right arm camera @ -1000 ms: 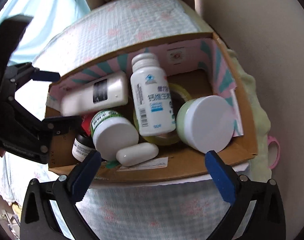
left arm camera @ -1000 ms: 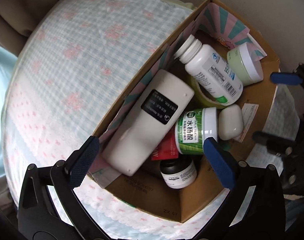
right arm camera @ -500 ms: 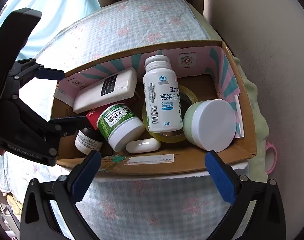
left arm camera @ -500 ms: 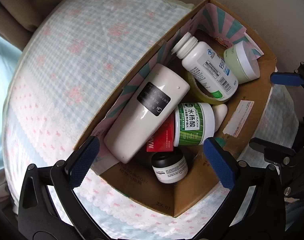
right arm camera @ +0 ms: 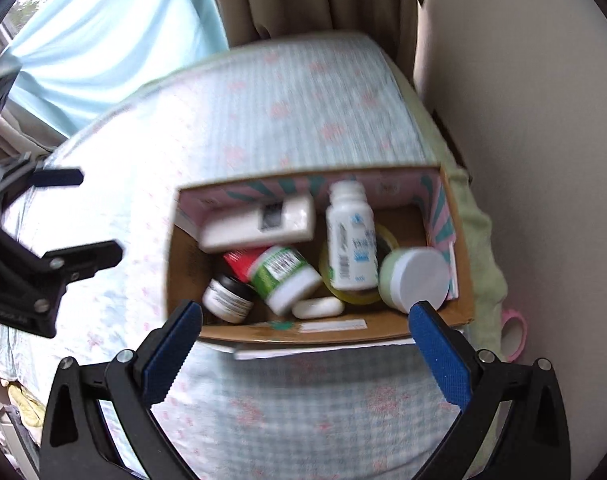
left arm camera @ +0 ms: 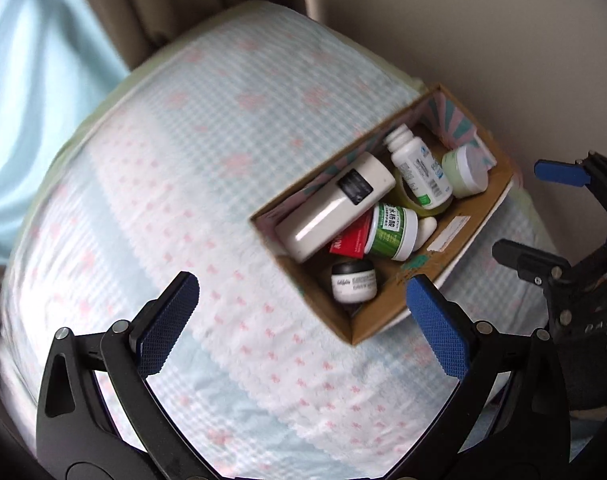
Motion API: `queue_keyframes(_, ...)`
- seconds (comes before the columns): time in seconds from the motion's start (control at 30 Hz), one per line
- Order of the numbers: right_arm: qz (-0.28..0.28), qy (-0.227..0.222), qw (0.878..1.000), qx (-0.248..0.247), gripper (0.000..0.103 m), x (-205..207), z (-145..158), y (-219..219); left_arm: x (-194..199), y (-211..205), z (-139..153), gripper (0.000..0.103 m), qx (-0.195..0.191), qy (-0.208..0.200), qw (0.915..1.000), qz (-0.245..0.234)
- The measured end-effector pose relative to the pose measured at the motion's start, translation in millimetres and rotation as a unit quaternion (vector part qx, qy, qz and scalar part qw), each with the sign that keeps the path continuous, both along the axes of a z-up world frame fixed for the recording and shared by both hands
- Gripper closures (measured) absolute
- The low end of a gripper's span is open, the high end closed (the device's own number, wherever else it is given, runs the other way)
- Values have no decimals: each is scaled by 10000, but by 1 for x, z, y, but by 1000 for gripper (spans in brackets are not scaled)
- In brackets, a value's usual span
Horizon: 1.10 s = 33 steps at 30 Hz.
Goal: Organize rigid objects
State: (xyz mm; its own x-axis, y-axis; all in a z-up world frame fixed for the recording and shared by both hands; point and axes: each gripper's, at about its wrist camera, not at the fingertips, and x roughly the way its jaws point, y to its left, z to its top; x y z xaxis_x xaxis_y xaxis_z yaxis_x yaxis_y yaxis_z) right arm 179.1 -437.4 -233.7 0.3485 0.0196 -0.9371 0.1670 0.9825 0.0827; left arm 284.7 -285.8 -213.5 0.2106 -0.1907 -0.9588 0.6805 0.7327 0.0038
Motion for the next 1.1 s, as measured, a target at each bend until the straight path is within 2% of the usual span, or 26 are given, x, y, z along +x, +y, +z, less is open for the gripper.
queue_keyframes(0.13,5,-389,9992,-103,0,-7,59,32,-22,67,59,0,-449,-332,9947,862)
queue_keyframes(0.23,39,-694,9973,-250,0,-17,104,65,-46,118,103,0,-702,-762,9831,1509)
queue_keyframes(0.37,291,-1172,9916,-460,0,-33,157,119,-84,184,155,0,-1132,-1341,9572,2302)
queue_keyframes(0.47,386,-1531,9863,-467,0,-46,186,150,-114,224,185,0,-1280,-1801,9366,2721)
queue_keyframes(0.6,433,-1935,9788,-514,0,-61,211,176,-149,261,208,0,-1353,-2279,9158,3018)
queue_keyframes(0.7,518,-2145,9733,-630,0,-73,219,190,-172,275,215,0,-1377,-2572,9038,3132)
queue_keyframes(0.77,540,-2234,9709,-672,0,-81,223,196,-184,279,217,0,-1348,-2703,8996,3153)
queue_keyframes(1.1,505,-2404,9663,-776,0,-101,230,199,-209,273,221,0,-1420,-2892,8971,3022)
